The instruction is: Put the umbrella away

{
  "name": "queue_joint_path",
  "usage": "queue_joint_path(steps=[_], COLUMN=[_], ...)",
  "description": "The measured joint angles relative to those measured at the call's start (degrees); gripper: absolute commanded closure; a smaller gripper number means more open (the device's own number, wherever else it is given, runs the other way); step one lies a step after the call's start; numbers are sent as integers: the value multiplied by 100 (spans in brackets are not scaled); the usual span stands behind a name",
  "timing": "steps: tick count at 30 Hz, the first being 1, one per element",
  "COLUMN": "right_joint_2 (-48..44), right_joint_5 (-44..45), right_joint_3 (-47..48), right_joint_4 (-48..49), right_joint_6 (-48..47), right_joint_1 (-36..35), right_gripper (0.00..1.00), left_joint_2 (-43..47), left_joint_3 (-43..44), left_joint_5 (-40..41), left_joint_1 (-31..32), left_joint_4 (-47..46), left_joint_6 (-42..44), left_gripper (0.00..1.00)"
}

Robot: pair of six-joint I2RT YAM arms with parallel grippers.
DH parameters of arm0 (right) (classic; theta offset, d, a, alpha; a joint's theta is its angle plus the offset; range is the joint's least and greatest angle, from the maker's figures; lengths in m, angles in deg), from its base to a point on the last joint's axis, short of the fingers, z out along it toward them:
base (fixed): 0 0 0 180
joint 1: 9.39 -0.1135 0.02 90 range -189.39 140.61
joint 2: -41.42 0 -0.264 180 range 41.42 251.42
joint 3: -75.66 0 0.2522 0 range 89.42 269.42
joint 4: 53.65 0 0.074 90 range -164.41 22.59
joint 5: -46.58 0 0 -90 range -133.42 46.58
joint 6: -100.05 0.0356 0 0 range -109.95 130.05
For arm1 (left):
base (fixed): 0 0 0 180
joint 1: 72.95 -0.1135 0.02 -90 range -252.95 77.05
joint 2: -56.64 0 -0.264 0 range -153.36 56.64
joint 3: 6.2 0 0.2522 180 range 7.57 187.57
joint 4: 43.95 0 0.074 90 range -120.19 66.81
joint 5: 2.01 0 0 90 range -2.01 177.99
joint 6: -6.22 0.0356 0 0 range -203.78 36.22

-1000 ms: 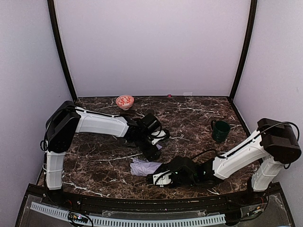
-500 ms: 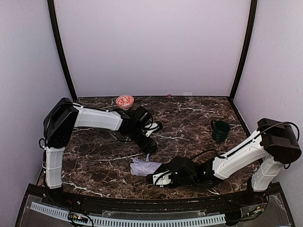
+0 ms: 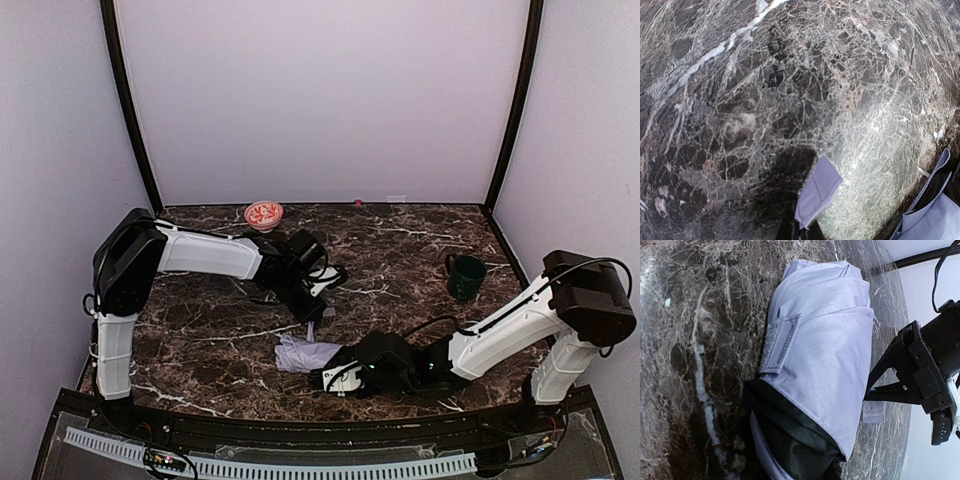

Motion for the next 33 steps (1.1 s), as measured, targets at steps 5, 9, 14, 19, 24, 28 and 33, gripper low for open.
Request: queue_joint_path(steps=[5, 9, 14, 19, 24, 28, 33], right_joint_2=[-11, -120, -330, -339, -234, -114, 247], right_joint_5=[-22, -286, -918, -1198, -1445, -1996, -3123], right_joint_3=[13, 83, 304, 457, 706, 1073, 1788], right_joint_4=[-37, -310, -1016, -1344, -1582, -1987, -2389], right_joint_6=[9, 118, 317, 409, 531, 802, 1207], right_joint_1=[2, 79, 291, 365, 468, 872, 1578], right_gripper=[100, 100, 100, 100, 100, 100, 100], left_joint_2=[153, 909, 2074, 2319, 2328, 2601, 3327], left_joint_3=[-203, -1156, -1937, -2369, -2446, -2830, -3709], left_joint_5=[-125, -625, -1410, -2135, -2747, -3206, -3327], left_joint_1=[0, 0, -4, -157, -330, -339, -468], left_joint_4=[-149, -896, -1969, -2487, -2643, -2979, -3622], left_joint_6=[164, 468, 761, 772, 791, 802, 964], left_gripper=[100, 100, 100, 100, 100, 100, 100])
